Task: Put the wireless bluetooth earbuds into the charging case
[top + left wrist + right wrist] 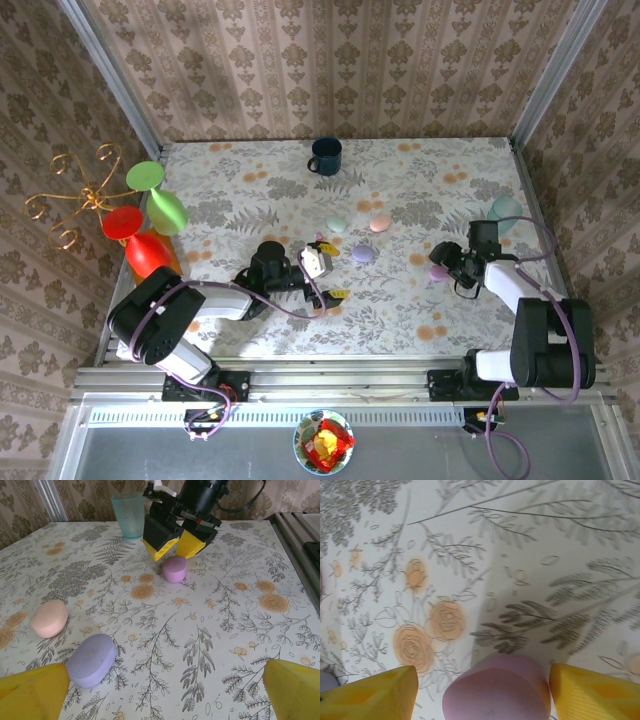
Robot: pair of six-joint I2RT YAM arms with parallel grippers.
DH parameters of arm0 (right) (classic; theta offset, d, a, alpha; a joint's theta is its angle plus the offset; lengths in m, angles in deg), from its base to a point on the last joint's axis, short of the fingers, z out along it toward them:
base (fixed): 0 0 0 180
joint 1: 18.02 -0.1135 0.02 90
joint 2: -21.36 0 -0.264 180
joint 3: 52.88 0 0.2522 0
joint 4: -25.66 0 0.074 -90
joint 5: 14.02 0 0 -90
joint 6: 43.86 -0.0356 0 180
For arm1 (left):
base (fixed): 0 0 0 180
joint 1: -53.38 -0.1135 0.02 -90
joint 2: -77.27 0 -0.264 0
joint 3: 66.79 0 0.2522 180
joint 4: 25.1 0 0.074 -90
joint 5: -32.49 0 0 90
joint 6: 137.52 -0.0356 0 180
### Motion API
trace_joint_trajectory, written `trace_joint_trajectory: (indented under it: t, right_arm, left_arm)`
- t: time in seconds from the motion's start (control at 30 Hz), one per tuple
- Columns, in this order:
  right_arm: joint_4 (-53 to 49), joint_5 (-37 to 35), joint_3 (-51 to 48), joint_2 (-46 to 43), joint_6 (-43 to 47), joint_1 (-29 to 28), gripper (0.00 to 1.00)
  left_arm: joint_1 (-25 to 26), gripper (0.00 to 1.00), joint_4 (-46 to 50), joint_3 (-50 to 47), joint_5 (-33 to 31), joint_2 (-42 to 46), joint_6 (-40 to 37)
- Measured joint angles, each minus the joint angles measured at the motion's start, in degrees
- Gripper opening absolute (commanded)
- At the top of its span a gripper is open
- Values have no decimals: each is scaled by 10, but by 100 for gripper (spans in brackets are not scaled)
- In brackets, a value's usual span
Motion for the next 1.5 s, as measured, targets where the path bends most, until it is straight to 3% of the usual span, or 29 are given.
trace_joint_trajectory:
  t: [0.27,0.47,0.77,0.93,1.03,1.17,1.5]
  right_arm:
    - [-6,6,49,66,12,-68,64]
    - [-40,-40,63,83,16,-121,58]
    - [-56,-68,65,83,8,-135,42]
    - [-53,-61,60,73,-13,-137,42]
    - [-45,-53,53,66,-30,-142,52]
    - [-46,-52,49,60,-39,-153,58]
    - [-41,-8,22,0,-55,-165,57]
  left_arm:
    - [0,100,-11,0,0,-14,3]
    - [0,100,-15,-2,0,-16,7]
    - [2,99,-49,-1,0,-43,28]
    - [25,99,-90,-1,-37,-77,49]
    - [41,98,-118,-1,-68,-101,61]
    - [57,99,-139,-1,-99,-117,73]
    - [121,99,-96,71,-169,-152,84]
